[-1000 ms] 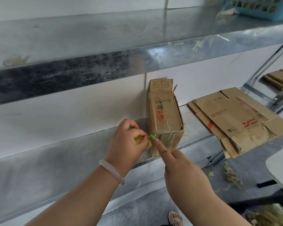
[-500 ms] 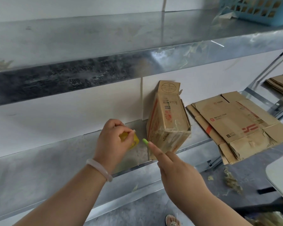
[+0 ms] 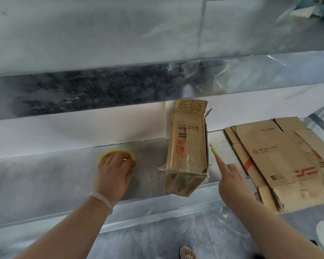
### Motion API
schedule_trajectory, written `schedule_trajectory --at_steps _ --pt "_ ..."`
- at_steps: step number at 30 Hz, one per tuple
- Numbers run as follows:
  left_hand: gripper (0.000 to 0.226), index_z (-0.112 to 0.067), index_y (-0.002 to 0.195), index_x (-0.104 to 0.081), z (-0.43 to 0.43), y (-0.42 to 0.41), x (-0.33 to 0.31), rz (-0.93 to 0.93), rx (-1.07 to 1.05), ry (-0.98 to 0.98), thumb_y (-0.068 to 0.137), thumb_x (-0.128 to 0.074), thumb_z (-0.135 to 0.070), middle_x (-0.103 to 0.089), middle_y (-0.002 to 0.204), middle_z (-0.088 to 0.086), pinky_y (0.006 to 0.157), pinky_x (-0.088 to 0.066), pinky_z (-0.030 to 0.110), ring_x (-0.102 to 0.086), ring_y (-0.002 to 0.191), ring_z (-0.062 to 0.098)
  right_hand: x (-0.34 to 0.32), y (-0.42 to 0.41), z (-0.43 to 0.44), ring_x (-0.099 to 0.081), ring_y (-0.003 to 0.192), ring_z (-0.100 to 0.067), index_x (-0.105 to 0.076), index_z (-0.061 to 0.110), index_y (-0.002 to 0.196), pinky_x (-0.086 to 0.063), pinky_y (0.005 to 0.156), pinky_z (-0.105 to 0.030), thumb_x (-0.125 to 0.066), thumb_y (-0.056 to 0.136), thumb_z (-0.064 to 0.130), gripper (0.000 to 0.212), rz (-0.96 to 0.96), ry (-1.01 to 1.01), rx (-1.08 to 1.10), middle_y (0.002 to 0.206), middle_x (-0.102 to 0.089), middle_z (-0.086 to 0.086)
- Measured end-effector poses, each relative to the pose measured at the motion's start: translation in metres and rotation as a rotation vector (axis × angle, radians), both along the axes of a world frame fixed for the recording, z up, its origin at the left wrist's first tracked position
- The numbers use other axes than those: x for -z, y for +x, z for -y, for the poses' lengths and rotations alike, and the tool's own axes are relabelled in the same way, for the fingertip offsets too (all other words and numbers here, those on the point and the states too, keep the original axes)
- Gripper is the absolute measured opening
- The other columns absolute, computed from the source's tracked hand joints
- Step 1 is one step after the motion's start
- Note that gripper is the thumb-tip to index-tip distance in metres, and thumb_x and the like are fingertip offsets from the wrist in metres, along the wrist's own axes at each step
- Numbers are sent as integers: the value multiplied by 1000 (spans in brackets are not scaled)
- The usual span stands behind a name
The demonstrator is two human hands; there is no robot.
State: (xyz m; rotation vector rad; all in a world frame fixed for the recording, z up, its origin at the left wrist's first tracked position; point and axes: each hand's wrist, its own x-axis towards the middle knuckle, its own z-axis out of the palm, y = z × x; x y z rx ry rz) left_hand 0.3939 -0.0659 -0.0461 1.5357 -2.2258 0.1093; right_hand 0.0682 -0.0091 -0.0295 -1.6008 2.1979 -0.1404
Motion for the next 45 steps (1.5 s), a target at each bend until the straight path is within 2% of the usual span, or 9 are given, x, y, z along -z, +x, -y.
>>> schedule_trajectory --at_steps 7,13,18,21,25,29,34,41,45 --pt "24 -29 80 -73 -19 0 6 67 -27 250 79 -51 -38 -69 90 -8 72 -45 31 -66 75 24 29 -5 29 -37 125 -23 -20 32 151 -34 107 -37 -44 96 23 60 -200 -53 -242 136 -37 -1" --pt "45 -9 133 -55 -58 -57 -63 -631 62 213 98 -38 -31 -58 131 -4 102 -36 15 -52 121 4 -27 25 -38 -28 144 -23 -9 36 155 -29 116 -53 -31 97 44 62 505 -554 -151 158 -20 13" --pt "61 -10 151 -12 -95 -112 -73 -951 212 354 101 -33 -37 -20 159 -7 117 -22 34 -18 146 15 -46 69 -61 2 151 -13 7 11 155 -9 118 -17 -31 101 49 76 776 -511 -416 165 5 5" --pt "71 -22 151 -1 -94 -123 -79 -1164 142 488 97 -38 -50 -17 156 -24 116 -21 24 -15 145 3 -51 77 -54 5 149 -1 9 31 153 -8 121 -23 -34 95 63 79 978 -449 -265 162 5 20" --pt "36 -32 133 -37 -89 -134 -102 -1391 39 572 99 -41 -20 -58 116 -39 89 -39 4 -48 115 -18 -65 89 -48 -30 140 4 -21 45 149 -31 113 -26 -49 87 68 72 1278 -482 32 150 -37 25" --pt "47 -36 125 -58 -72 -146 -99 -1217 -122 453 83 -58 -56 -56 119 -9 91 -51 24 -57 107 -2 -84 97 -31 -66 108 -8 -55 28 129 -54 92 -30 -56 98 25 31 1344 -547 259 116 -70 9" --pt "35 -34 120 -64 -59 -149 -100 -1125 -227 404 86 -66 -30 -52 111 -2 76 -41 0 -50 95 -15 -84 90 -16 -71 91 -8 -62 27 114 -59 83 -33 -68 90 20 26 1246 -549 472 101 -74 4" --pt "51 -34 131 -56 -60 -128 -82 -891 -120 237 88 -39 -56 -55 108 -15 88 -40 11 -50 108 1 -70 74 -22 -63 108 2 -64 26 129 -53 96 -29 -47 99 33 34 1019 -572 209 112 -71 16" --pt "54 -29 140 -42 -55 -110 -80 -788 74 128 90 -55 -43 -56 122 -5 82 -46 8 -56 112 10 -60 51 -18 -56 119 -1 -51 49 133 -51 95 -25 -55 98 29 41 898 -747 -58 125 -58 29"
